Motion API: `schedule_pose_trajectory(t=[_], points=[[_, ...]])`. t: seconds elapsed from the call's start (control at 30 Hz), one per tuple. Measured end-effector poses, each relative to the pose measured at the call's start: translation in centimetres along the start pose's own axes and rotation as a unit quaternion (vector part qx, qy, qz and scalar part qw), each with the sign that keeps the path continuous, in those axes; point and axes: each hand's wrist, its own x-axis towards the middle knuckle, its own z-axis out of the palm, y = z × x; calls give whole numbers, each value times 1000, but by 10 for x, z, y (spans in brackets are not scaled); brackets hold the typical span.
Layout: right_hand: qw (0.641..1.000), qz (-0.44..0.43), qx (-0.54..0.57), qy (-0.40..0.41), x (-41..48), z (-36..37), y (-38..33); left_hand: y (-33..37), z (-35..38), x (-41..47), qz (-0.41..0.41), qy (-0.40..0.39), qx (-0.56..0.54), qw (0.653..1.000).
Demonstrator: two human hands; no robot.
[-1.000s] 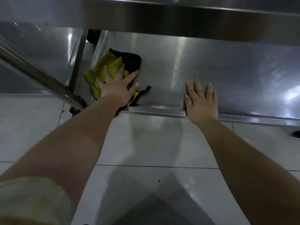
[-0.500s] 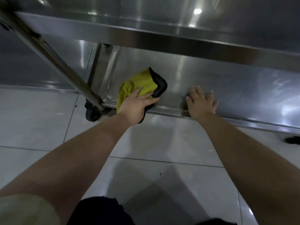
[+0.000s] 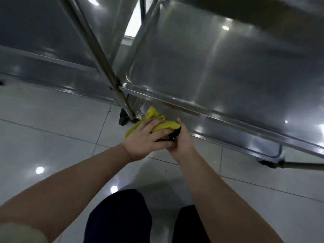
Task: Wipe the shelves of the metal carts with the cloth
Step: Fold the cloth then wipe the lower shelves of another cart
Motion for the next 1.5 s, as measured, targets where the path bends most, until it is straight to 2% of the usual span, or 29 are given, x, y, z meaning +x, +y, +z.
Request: schedule_pose_trajectory(t=[0.07, 0.2, 0.33, 0.47, 0.57, 0.67, 0.73, 0.8, 0.87, 0.93, 1.0, 1.07, 1.13, 1.23, 1.3, 1.37, 1.43, 1.5], points=[[999, -17, -16, -24, -46, 21, -5, 9, -49, -4, -32, 7, -32, 999], [982, -50, -124, -137, -149, 70, -21, 18, -161, -9, -41, 31, -48, 998], [973, -97, -174, -121, -250, 140, -43, 14, -284, -12, -36, 66, 0, 997], [916, -198, -332, -106, -343, 223, -55, 5, -406, -28, -59, 92, 4, 994], [879, -263, -380, -120, -397, 280, -58, 1, -480, -45, -87, 108, -32, 990], [832, -318, -427, -157, -427, 326, -60, -9, -535, -68, -94, 92, -77, 988], [796, -352, -458, -183, -439, 351, -61, -20, -565, -82, -133, 127, -71, 980], [756, -381, -494, -198, -447, 375, -63, -39, -592, -89, -251, 178, -46, 950], [724, -401, -522, -207, -455, 396, -66, -64, -616, -90, -377, 143, -43, 914], [708, -413, -531, -214, -462, 415, -70, -86, -632, -89, -442, 68, -74, 891], [700, -426, -532, -214, -466, 429, -74, -101, -646, -88, -448, 42, -110, 886], [700, -437, -523, -213, -469, 439, -78, -110, -656, -87, -439, 64, -156, 883], [715, -442, -497, -216, -470, 448, -83, -113, -667, -85, -436, 64, -211, 873], [726, -443, -474, -227, -468, 464, -94, -118, -683, -82, -441, 41, -223, 869], [701, -453, -496, -239, -465, 476, -104, -124, -692, -83, -455, 65, -215, 862], [659, -470, -530, -252, -460, 491, -116, -129, -702, -85, -472, 100, -209, 850], [616, -480, -562, -274, -453, 508, -124, -137, -710, -87, -480, 120, -168, 852], [591, -469, -588, -292, -445, 526, -125, -147, -714, -89, -492, 138, -139, 848]])
